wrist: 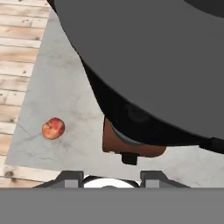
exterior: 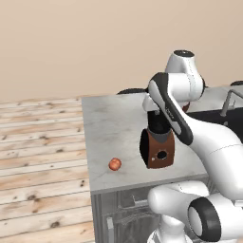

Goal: Open the blender lid, put the peach in the blender, close the lid, and start the blender.

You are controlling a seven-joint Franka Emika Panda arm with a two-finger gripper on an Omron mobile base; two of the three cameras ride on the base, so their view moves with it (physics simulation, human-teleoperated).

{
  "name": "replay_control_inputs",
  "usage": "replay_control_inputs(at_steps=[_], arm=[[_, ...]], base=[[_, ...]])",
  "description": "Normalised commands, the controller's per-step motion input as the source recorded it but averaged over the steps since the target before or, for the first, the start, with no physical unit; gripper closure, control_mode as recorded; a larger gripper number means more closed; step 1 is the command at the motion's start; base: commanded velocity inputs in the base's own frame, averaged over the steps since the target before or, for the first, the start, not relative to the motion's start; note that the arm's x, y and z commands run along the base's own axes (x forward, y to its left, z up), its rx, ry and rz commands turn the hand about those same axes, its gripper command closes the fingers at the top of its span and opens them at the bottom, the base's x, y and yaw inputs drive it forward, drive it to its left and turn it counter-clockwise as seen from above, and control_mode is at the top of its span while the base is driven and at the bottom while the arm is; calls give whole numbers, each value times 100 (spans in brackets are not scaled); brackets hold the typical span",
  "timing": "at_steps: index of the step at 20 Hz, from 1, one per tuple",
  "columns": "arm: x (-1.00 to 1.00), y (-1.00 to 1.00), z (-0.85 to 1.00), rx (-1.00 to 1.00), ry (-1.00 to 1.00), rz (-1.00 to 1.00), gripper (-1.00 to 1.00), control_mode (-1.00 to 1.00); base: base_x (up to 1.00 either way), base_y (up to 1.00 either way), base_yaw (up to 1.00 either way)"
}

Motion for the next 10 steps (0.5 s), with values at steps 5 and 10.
replay_control_inputs(at_steps=[5, 10], arm=[[-12, -1, 14, 0, -15, -4, -100, -100], [-42, 0, 79, 0, -31, -12, -100, -100]], base=[[0, 0, 0], [0, 0, 0]])
